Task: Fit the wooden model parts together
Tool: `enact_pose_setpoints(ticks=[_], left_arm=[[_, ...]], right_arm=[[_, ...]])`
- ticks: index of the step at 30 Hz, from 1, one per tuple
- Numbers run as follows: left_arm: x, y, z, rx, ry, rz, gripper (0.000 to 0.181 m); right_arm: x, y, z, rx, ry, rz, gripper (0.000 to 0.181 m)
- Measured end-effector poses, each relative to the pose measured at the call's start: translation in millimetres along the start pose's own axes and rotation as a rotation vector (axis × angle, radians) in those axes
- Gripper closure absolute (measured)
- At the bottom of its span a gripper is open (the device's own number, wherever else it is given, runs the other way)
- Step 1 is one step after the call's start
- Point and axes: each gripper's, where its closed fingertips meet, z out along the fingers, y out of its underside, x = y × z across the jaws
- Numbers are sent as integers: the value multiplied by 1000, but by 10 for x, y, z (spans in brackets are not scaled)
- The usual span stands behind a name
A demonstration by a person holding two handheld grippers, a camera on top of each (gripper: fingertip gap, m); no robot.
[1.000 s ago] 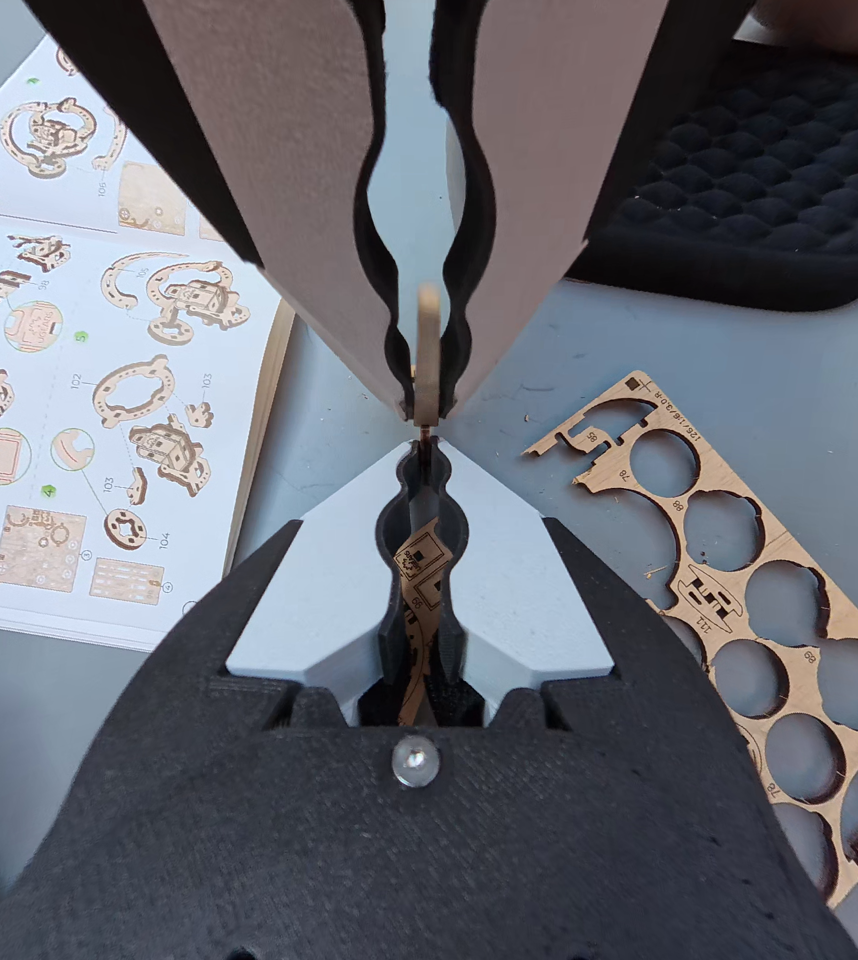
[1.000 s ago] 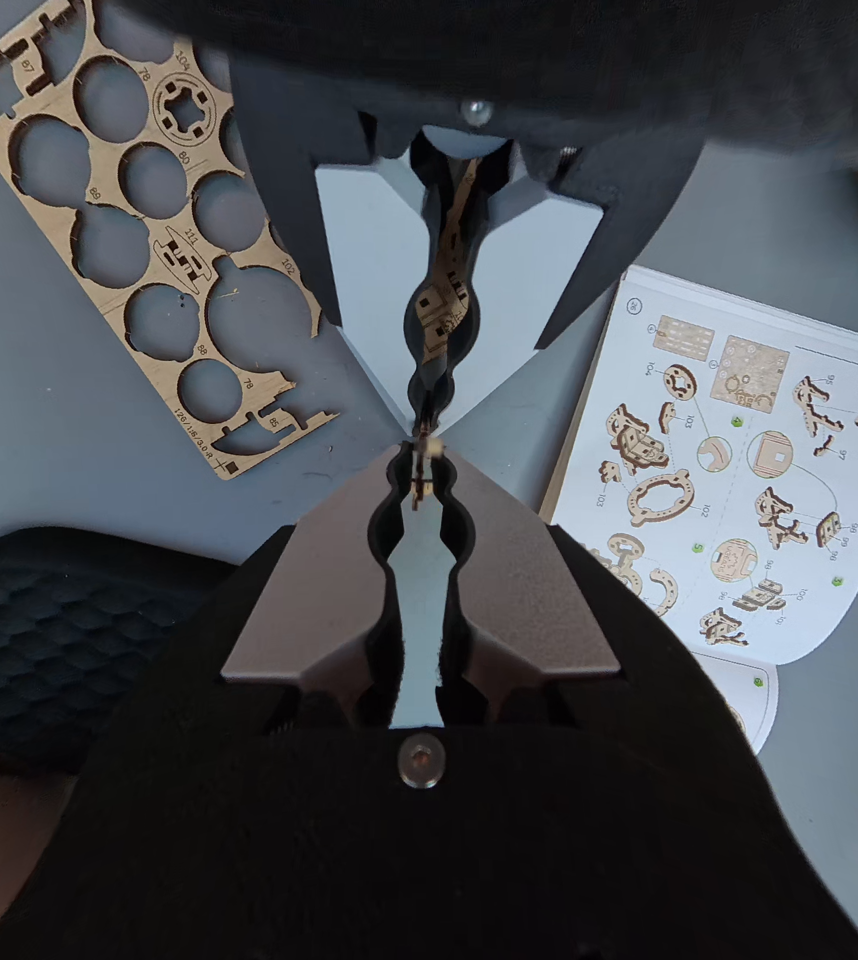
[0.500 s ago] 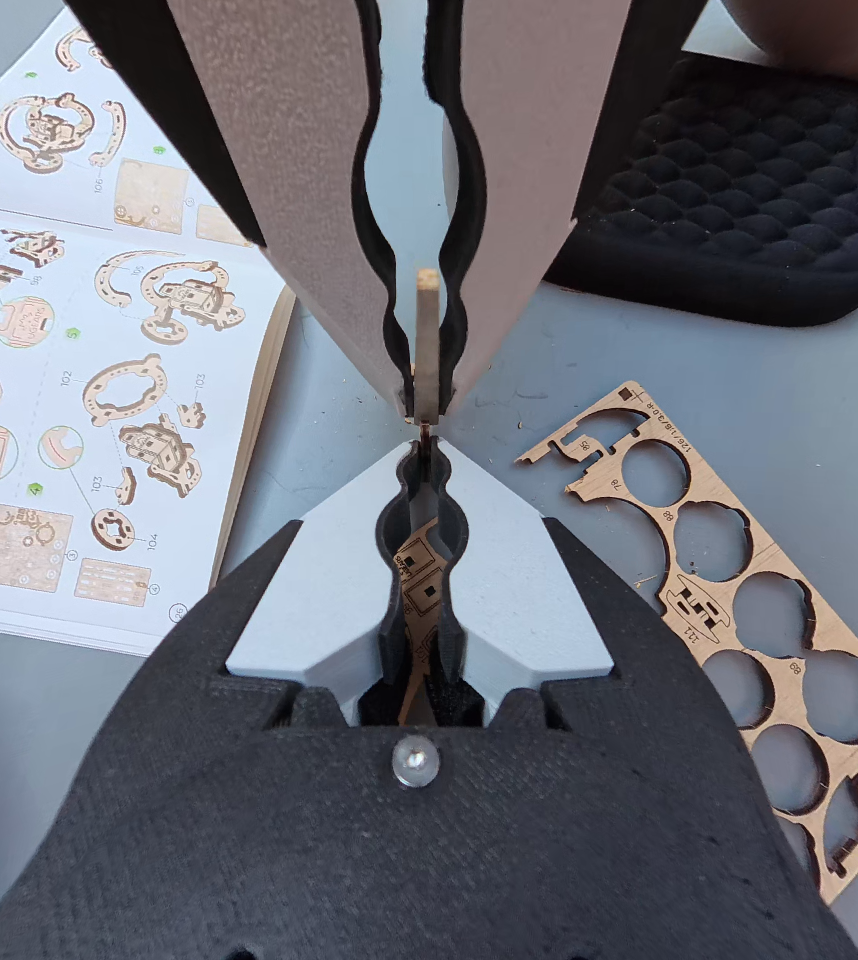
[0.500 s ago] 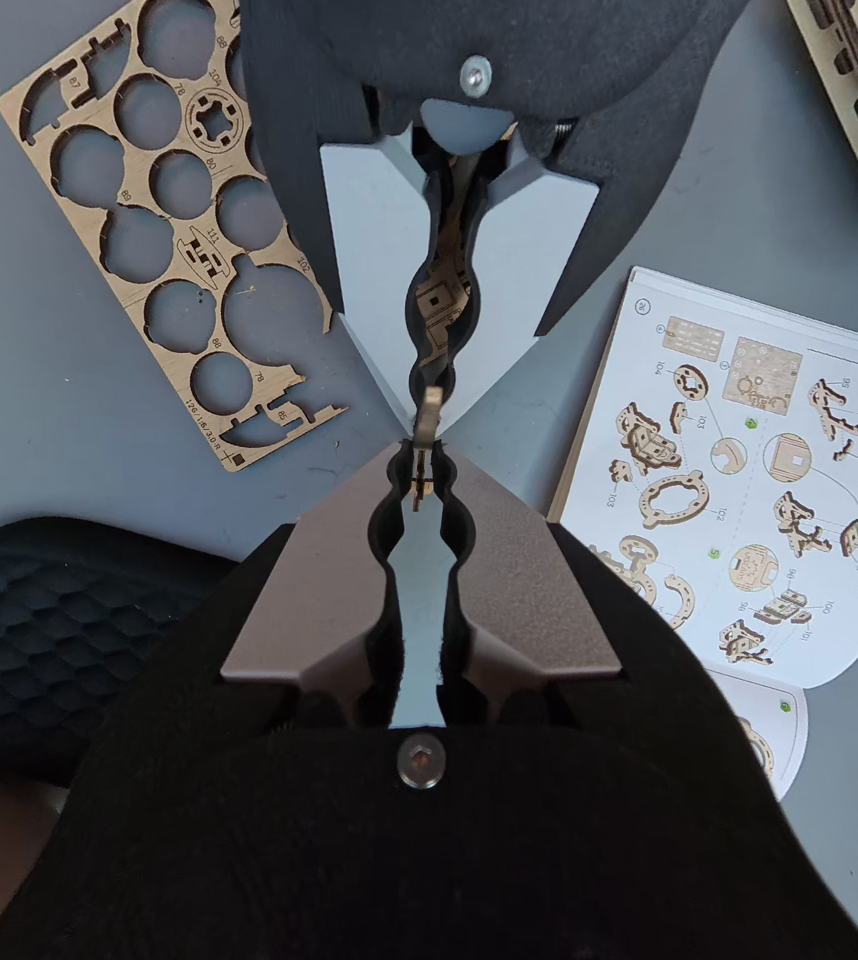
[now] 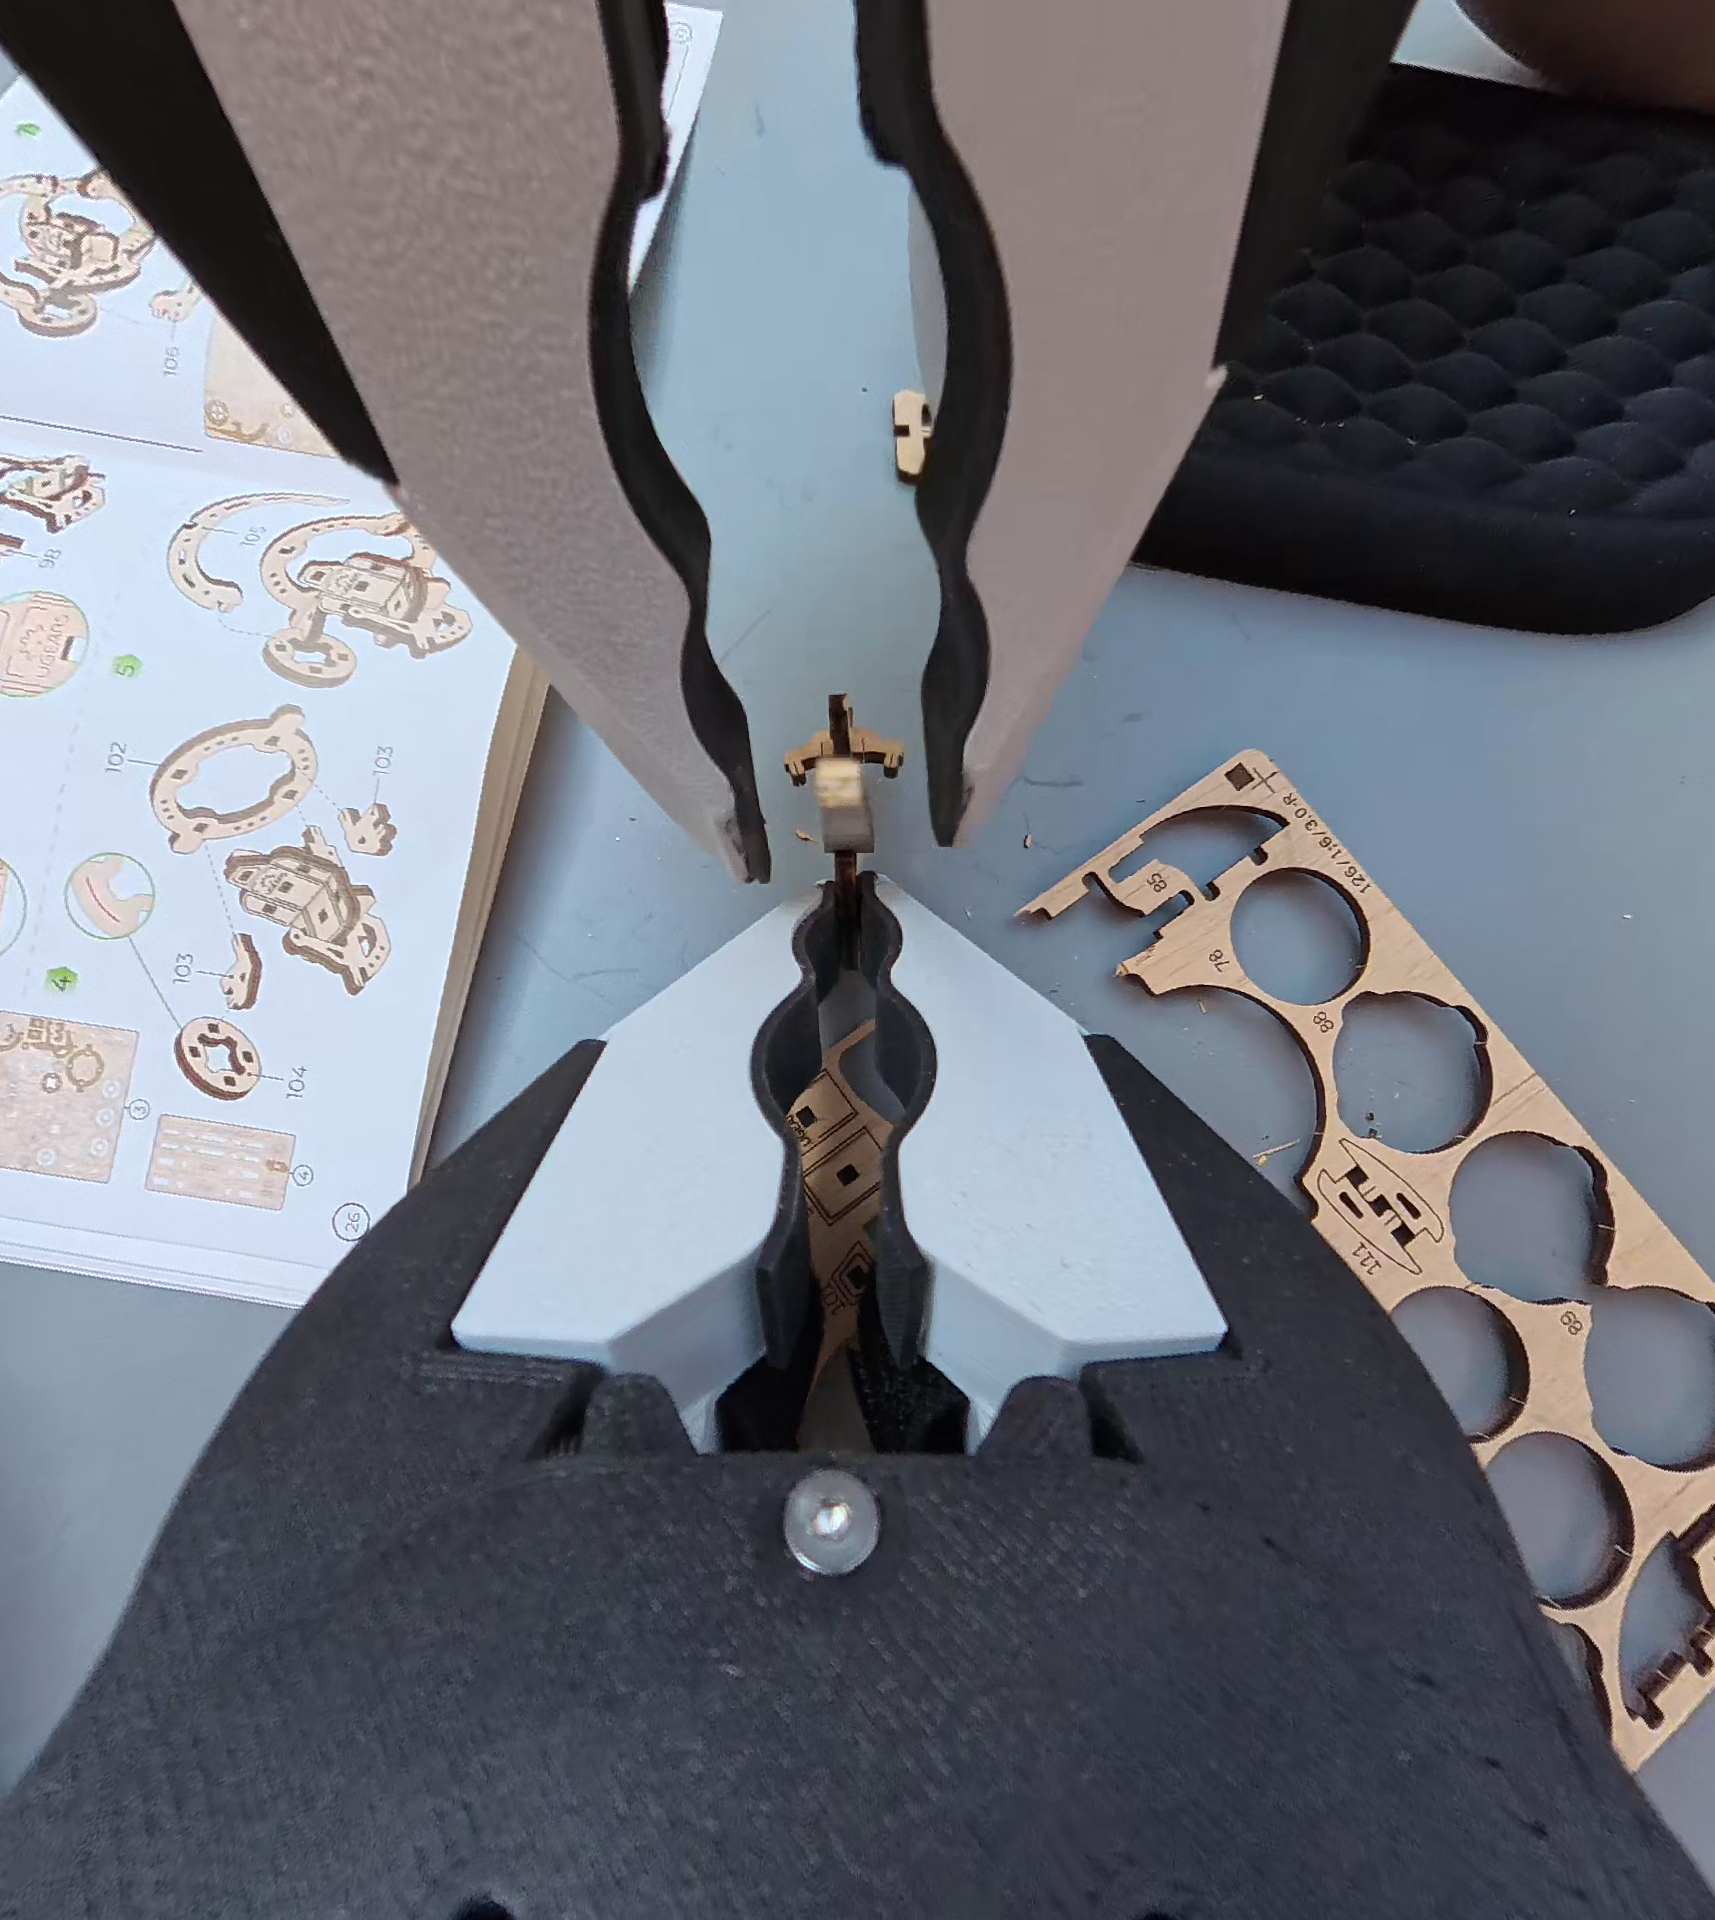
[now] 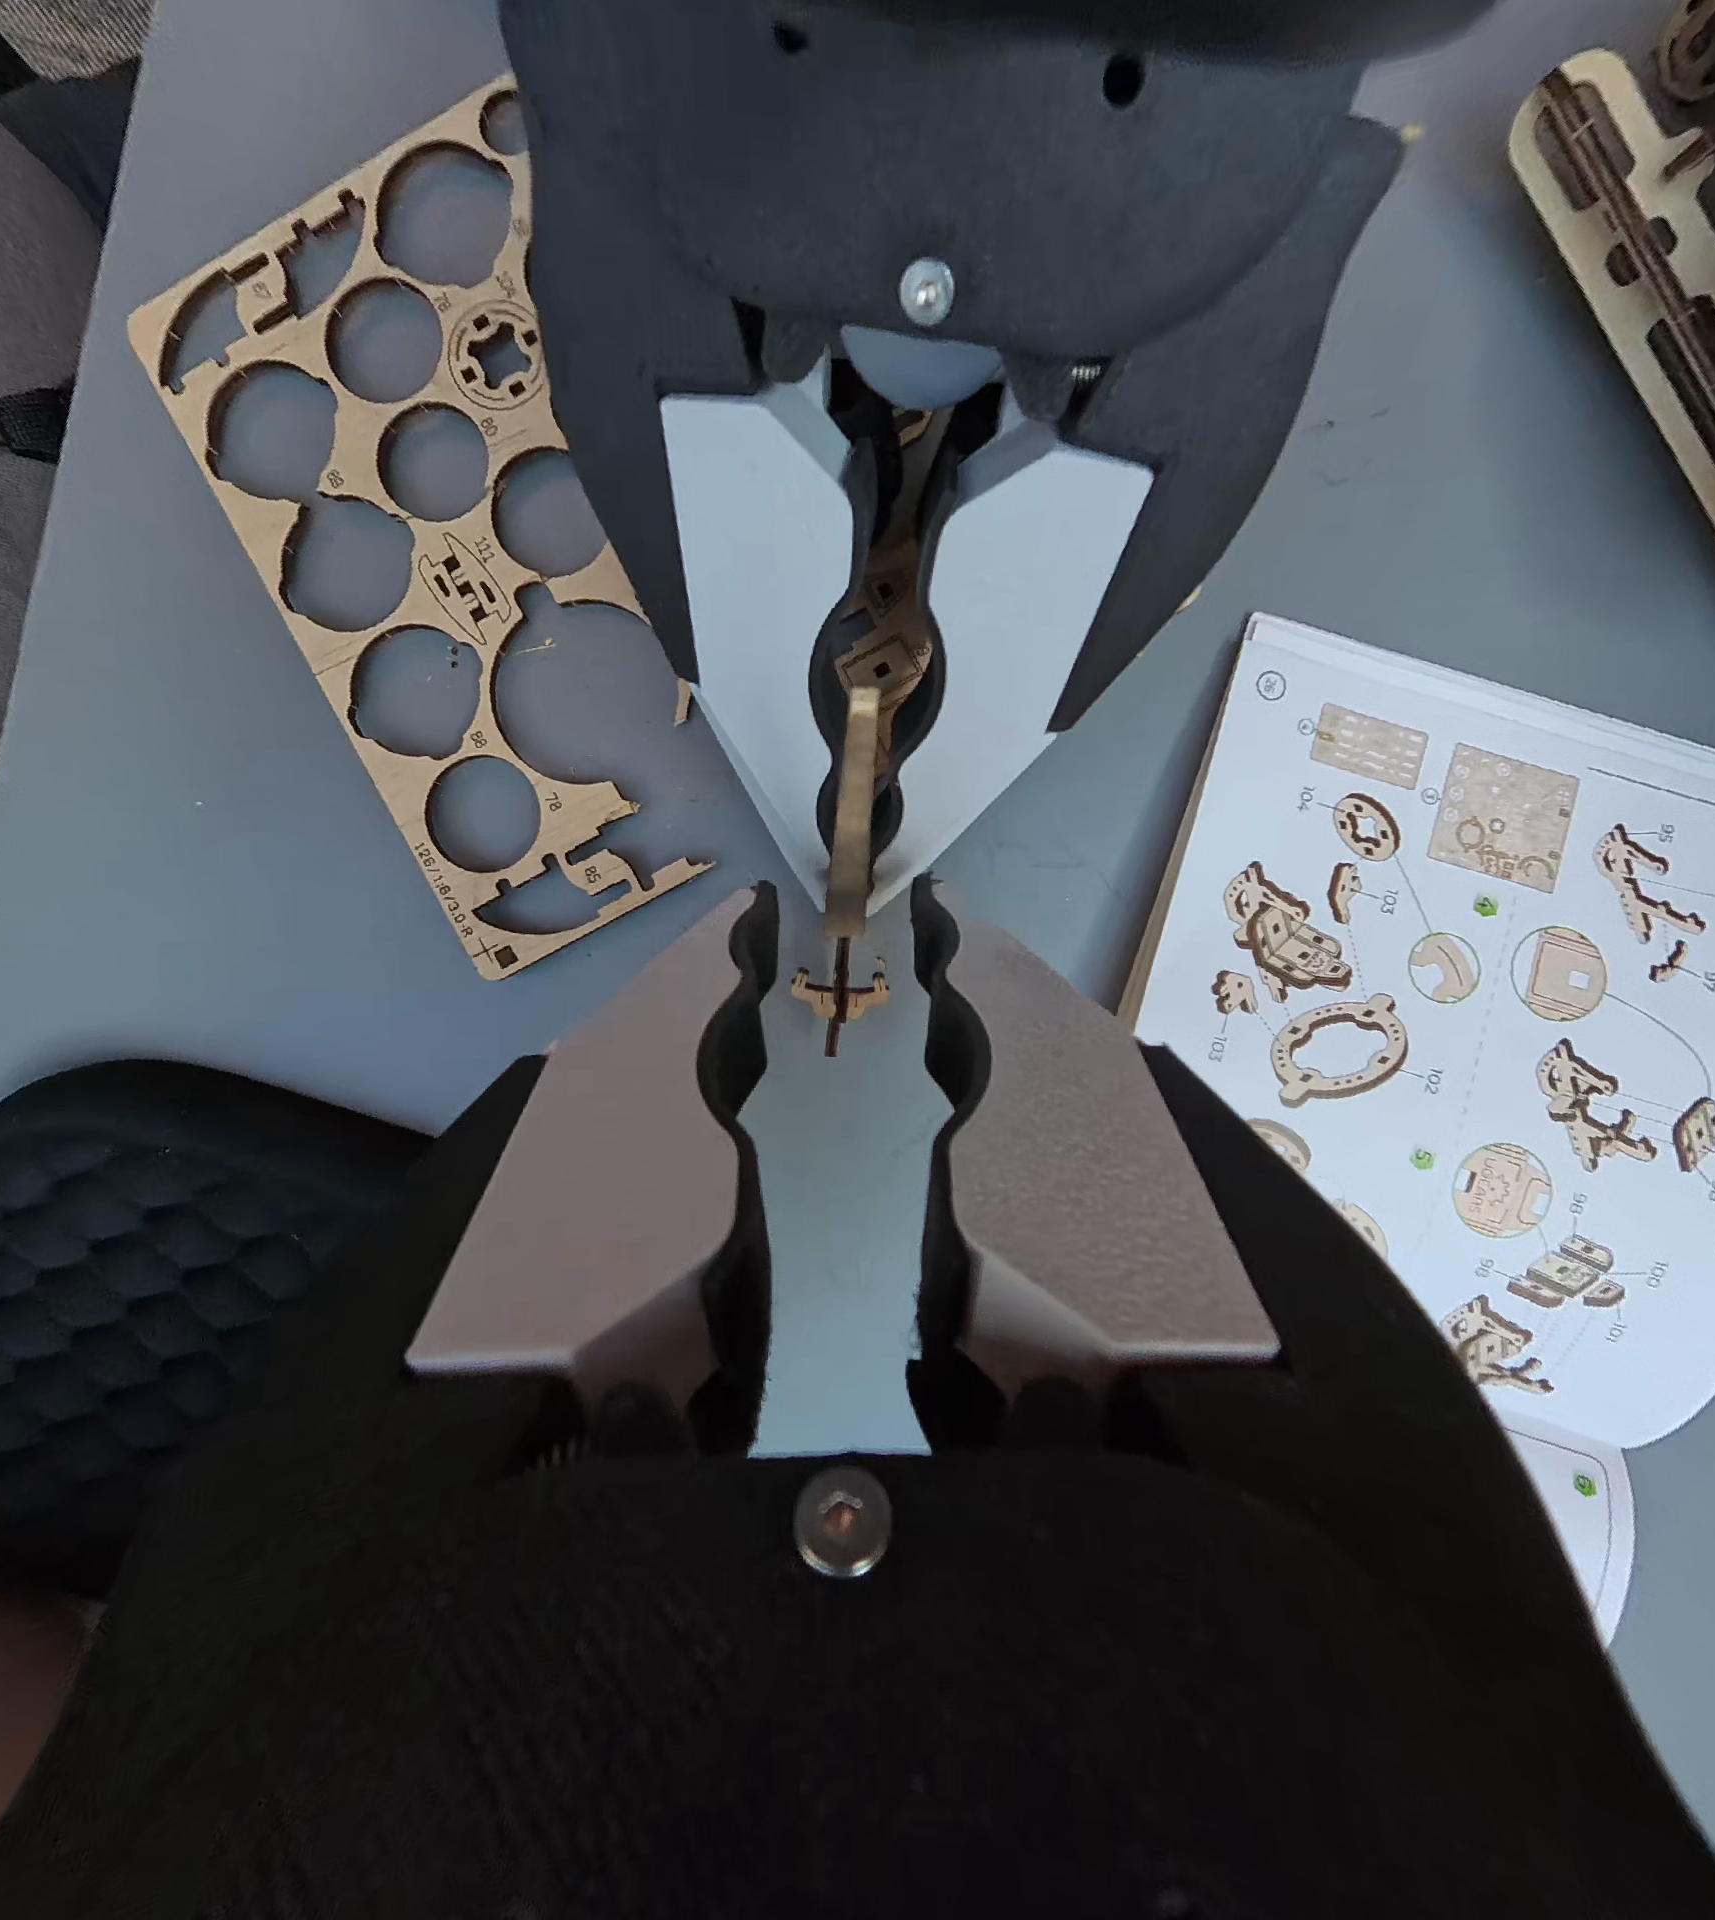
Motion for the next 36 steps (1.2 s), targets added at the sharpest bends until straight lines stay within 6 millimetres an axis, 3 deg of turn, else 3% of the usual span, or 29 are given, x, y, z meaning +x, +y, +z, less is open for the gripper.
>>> enact_pose_setpoints(ticks=[4, 7, 36], left_arm=[[-3, 2, -1, -2, 0, 0, 181], [-6, 1, -1, -3, -2, -1, 181], [-12, 7, -2, 0, -23, 12, 181]], right_arm=[[37, -106, -67, 63, 20, 3, 161], [34, -141, -68, 81, 19, -12, 176], [-9, -20, -156, 226, 31, 43, 177]])
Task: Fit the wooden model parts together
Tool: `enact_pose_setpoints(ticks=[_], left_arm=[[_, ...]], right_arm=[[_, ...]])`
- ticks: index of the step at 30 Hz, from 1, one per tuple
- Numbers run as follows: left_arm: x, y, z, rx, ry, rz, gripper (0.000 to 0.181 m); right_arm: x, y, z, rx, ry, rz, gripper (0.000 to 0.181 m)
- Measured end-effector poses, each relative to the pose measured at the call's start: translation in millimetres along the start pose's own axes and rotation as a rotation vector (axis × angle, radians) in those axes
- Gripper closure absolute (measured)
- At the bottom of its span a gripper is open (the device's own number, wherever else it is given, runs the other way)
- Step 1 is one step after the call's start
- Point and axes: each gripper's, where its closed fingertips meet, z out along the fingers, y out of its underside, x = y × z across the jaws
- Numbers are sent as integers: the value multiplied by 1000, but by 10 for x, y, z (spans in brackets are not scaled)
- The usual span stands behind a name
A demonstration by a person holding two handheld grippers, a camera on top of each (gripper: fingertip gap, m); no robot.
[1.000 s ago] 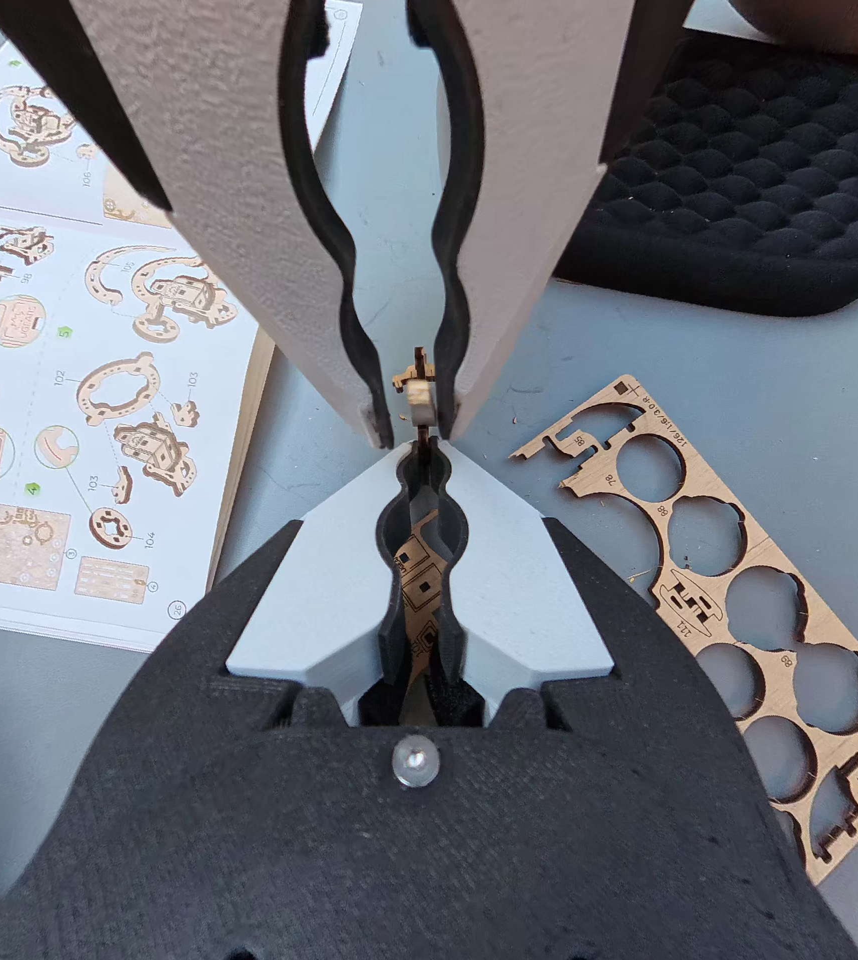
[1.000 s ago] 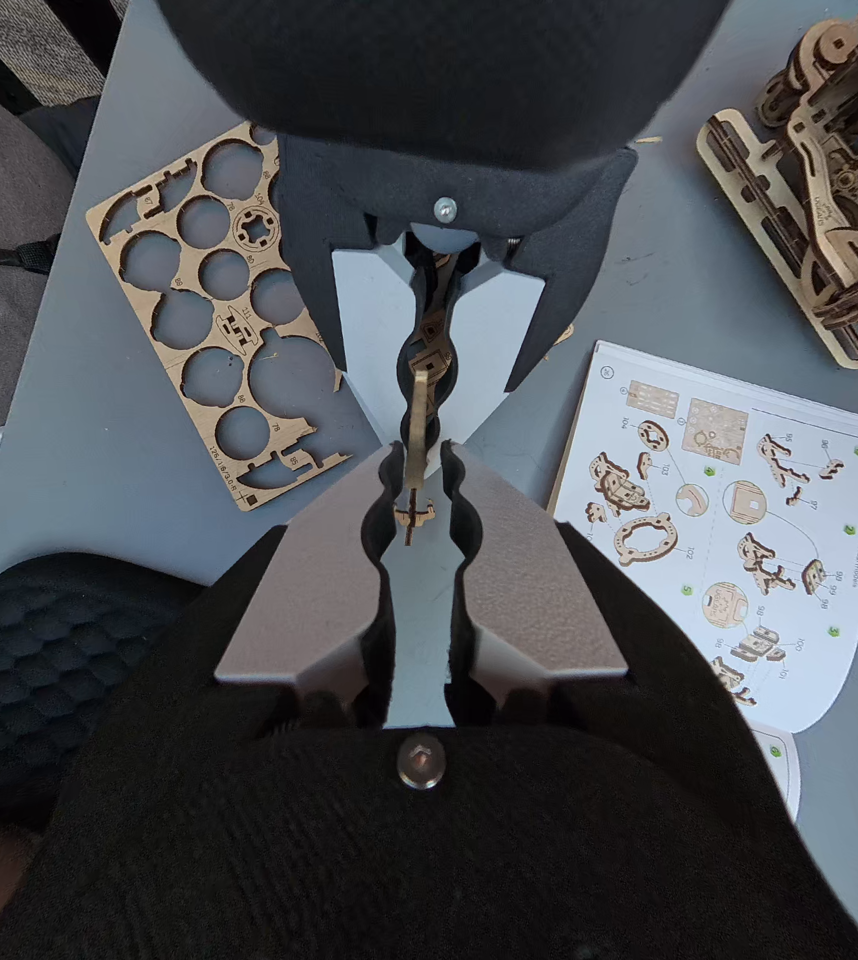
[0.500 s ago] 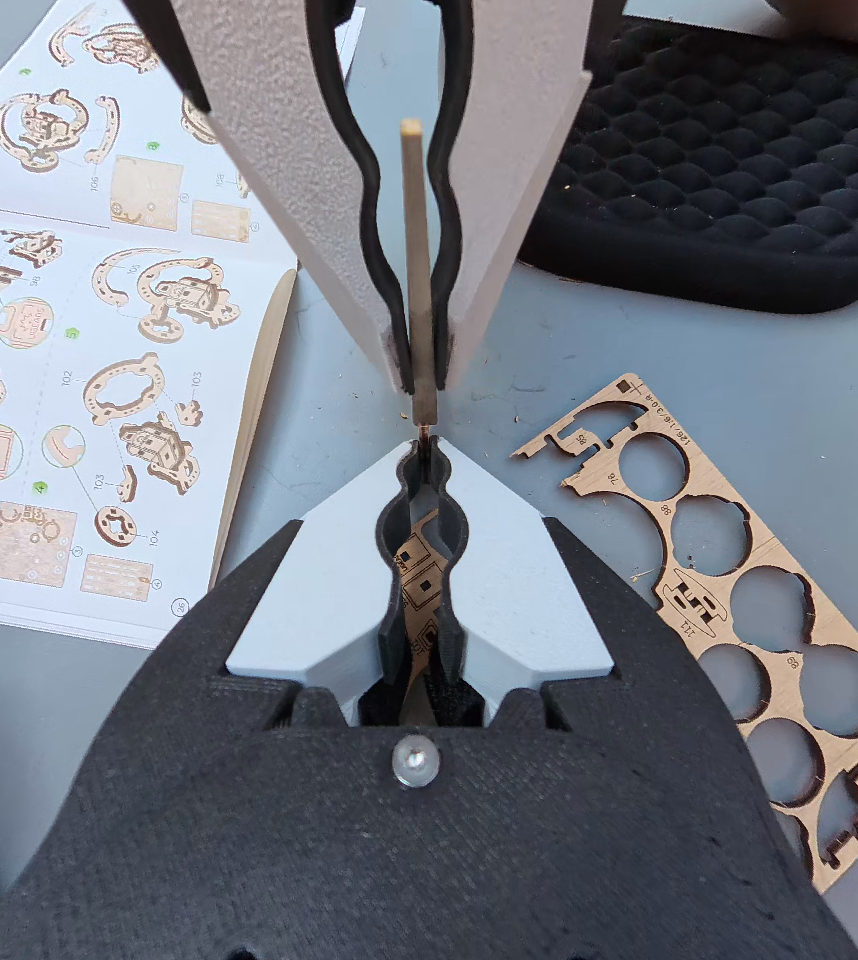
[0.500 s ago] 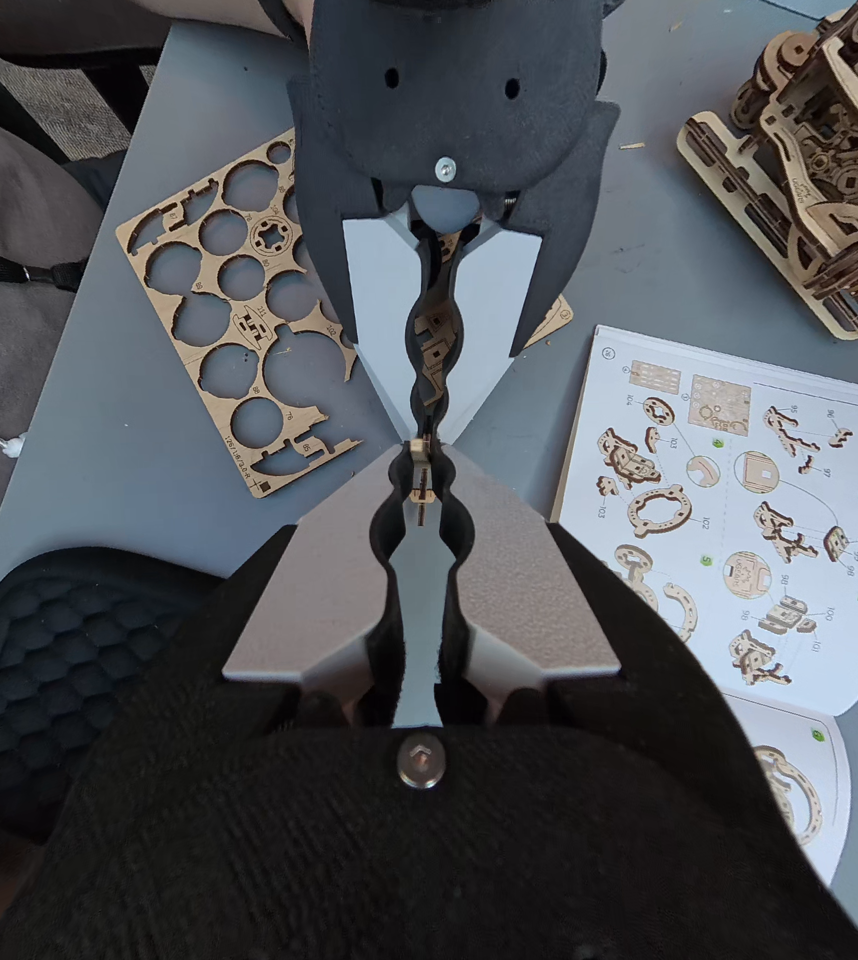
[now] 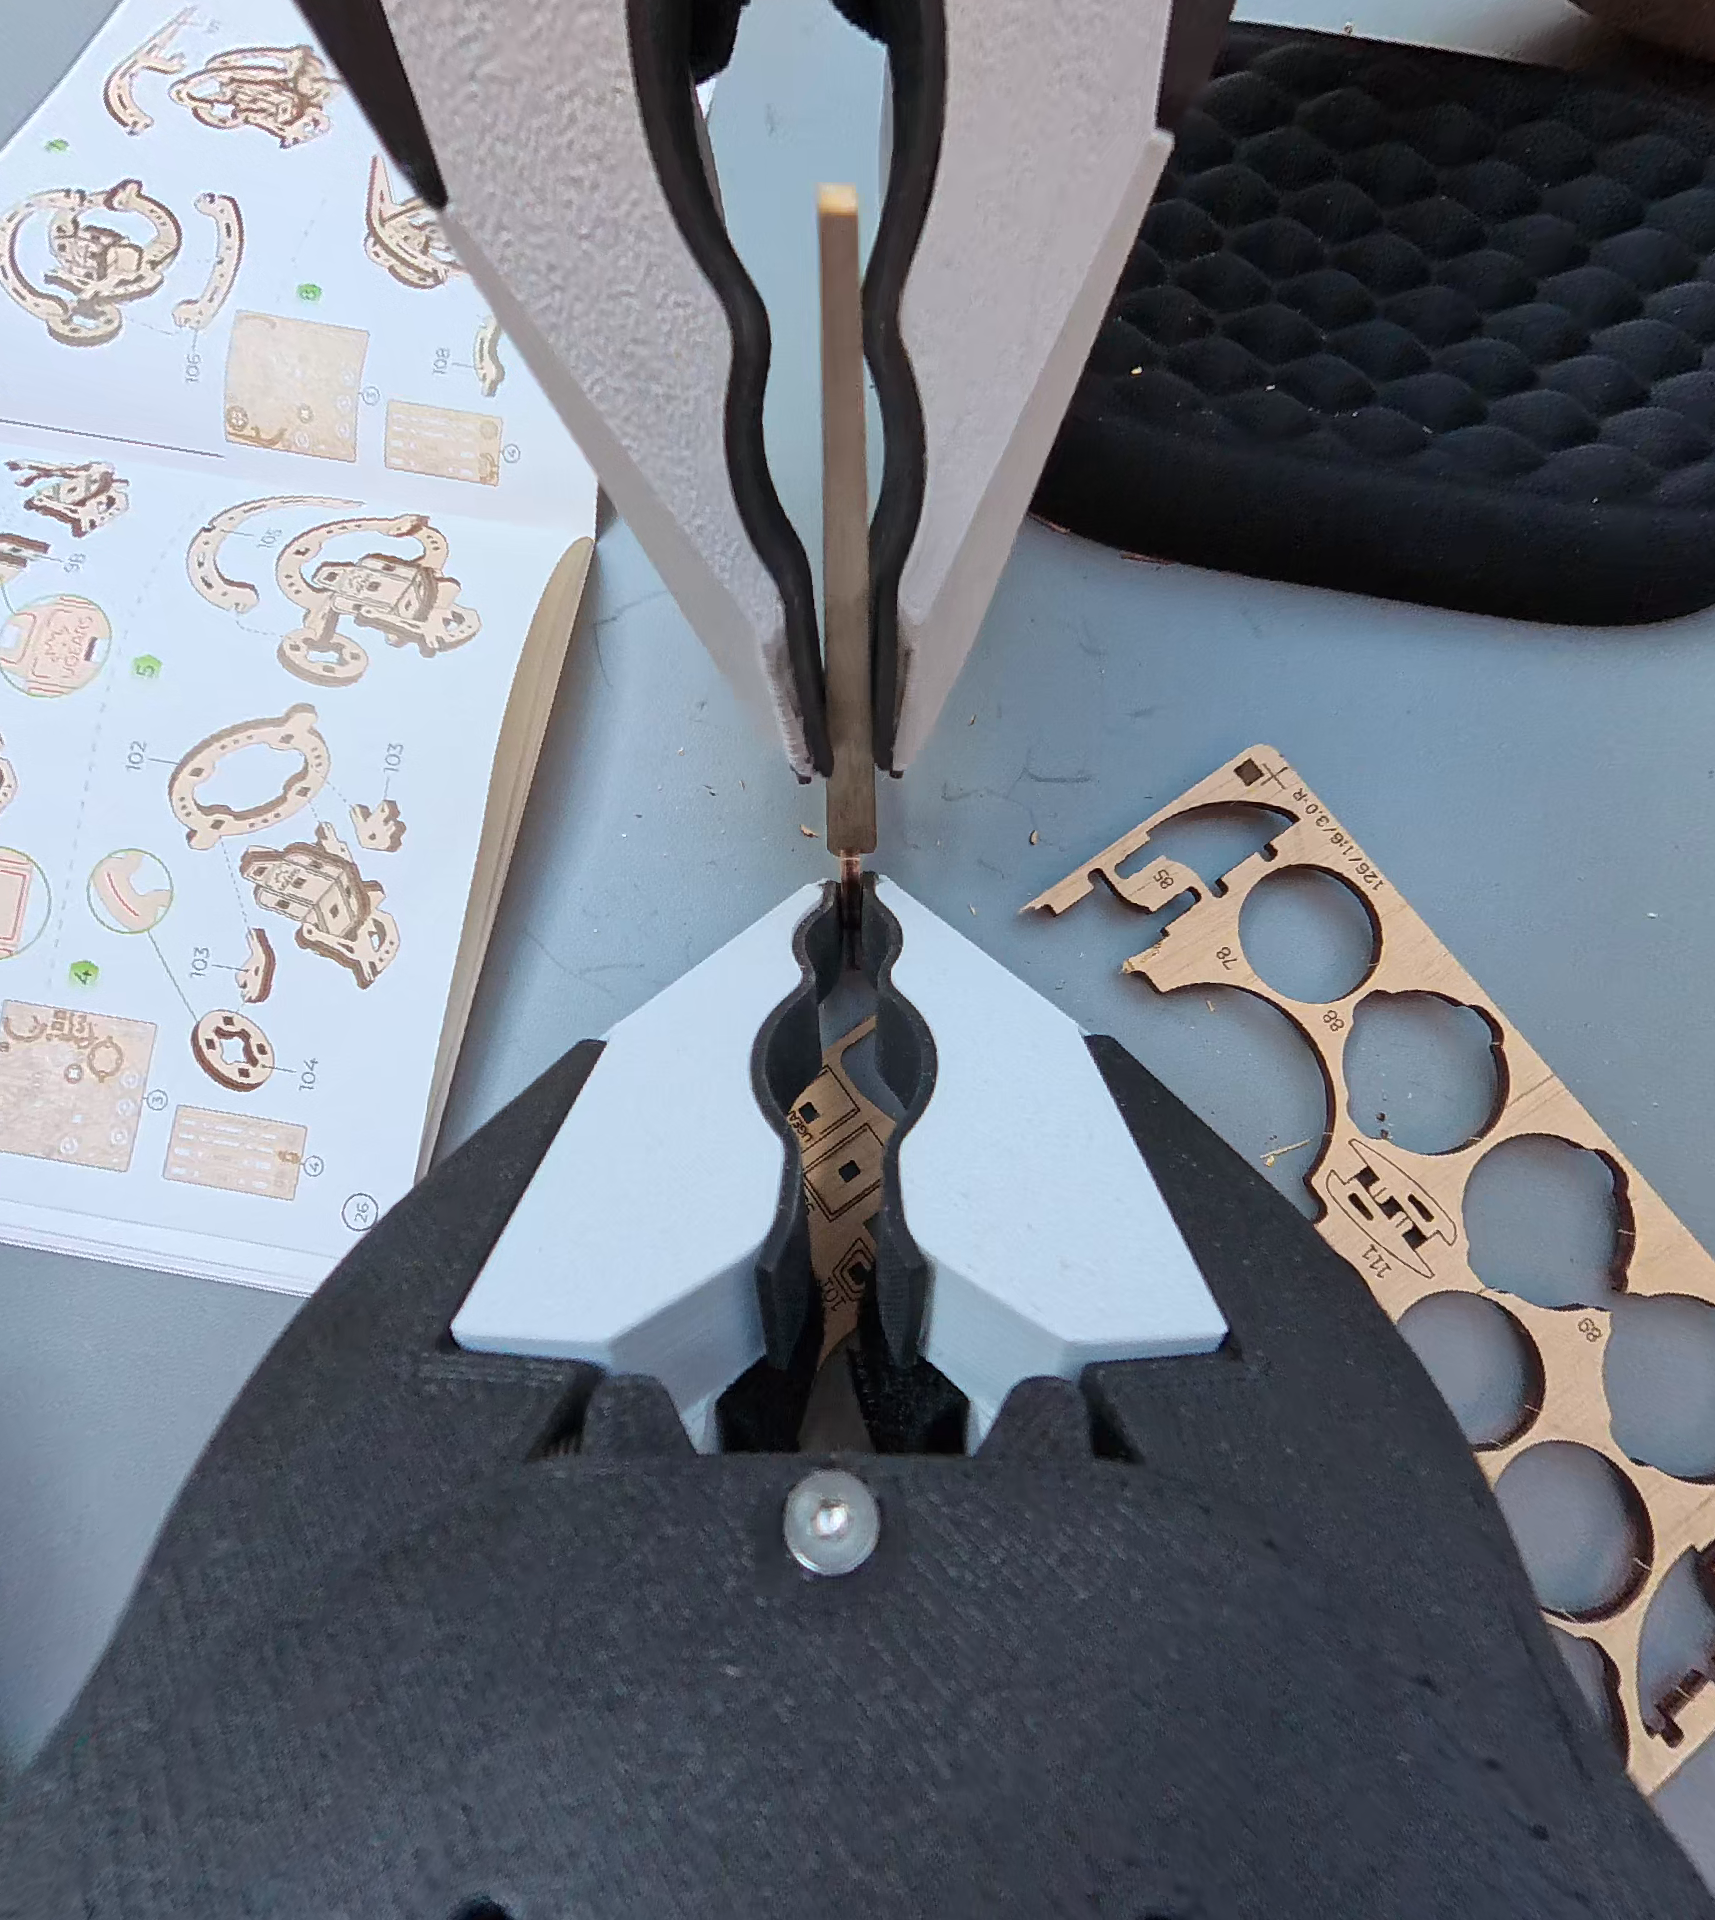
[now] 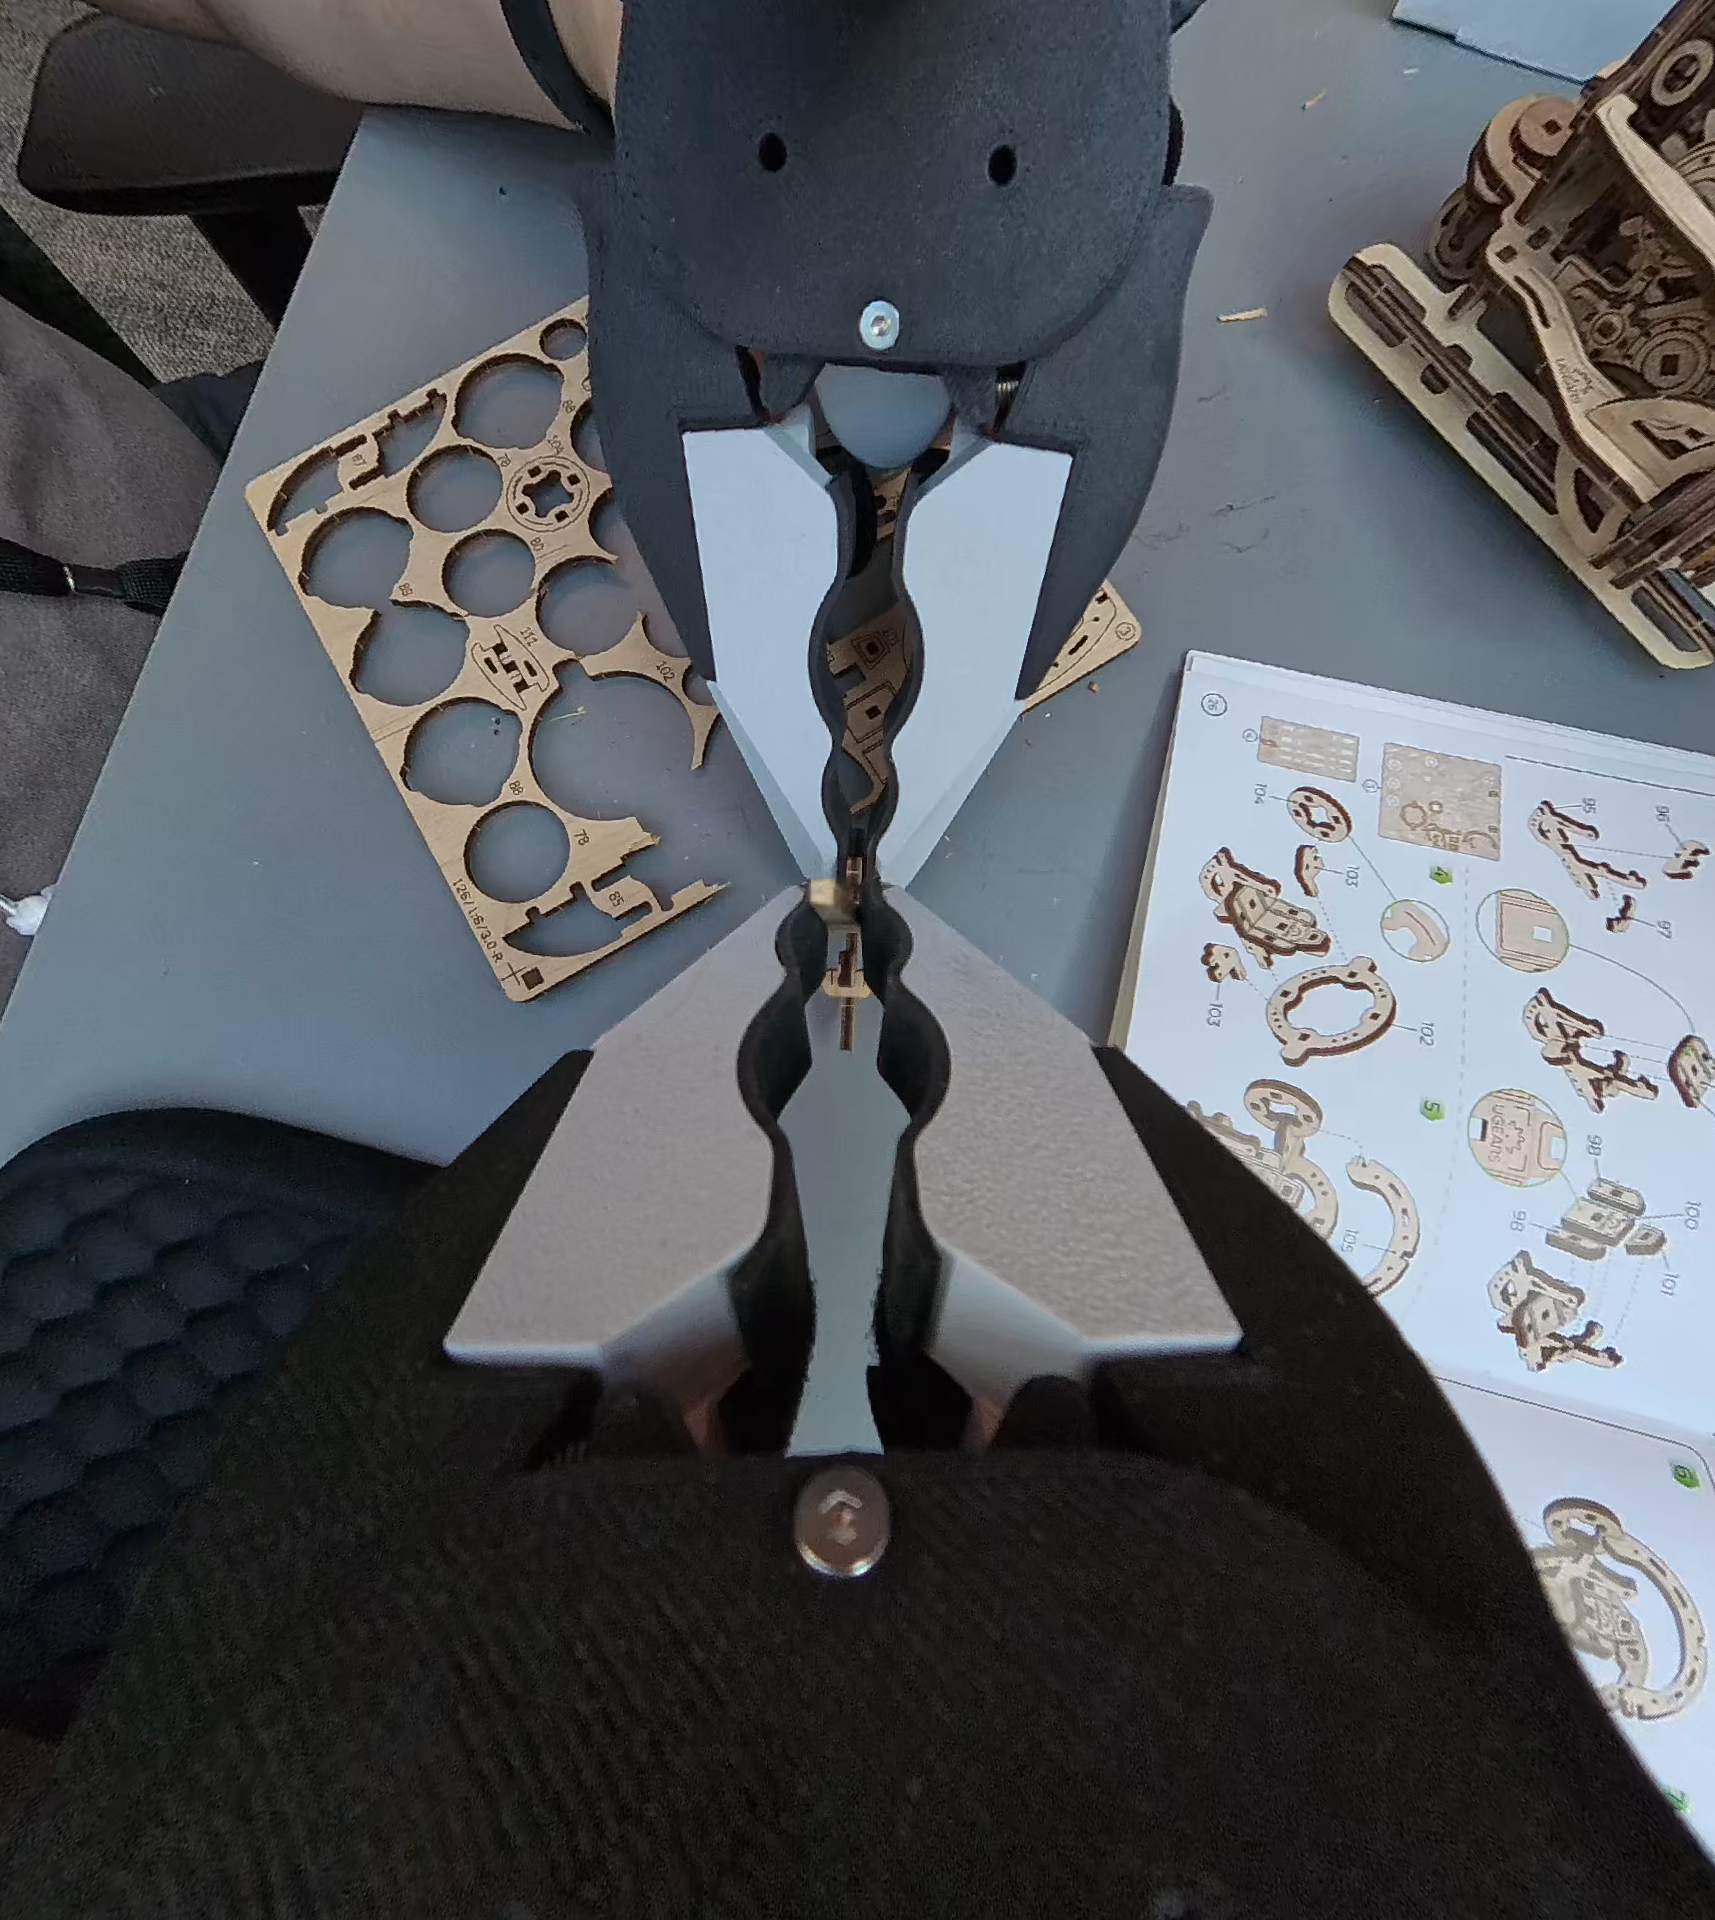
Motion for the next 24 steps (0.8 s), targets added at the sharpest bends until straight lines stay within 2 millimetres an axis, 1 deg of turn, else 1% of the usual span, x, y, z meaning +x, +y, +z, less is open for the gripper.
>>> enact_pose_setpoints(ticks=[9, 14, 20, 24], left_arm=[[1, 1, 0, -1, -5, 1, 181], [1, -1, 0, -2, -5, 4, 181], [2, 1, -1, 1, 1, -5, 181], [3, -4, -2, 3, -2, -2, 181]], right_arm=[[2, -27, 27, -18, 14, -11, 177], [-13, 6, 5, -25, 15, -9, 177], [-12, -47, 55, -34, 10, -24, 176], [-12, -13, 25, -29, 8, -14, 177]])
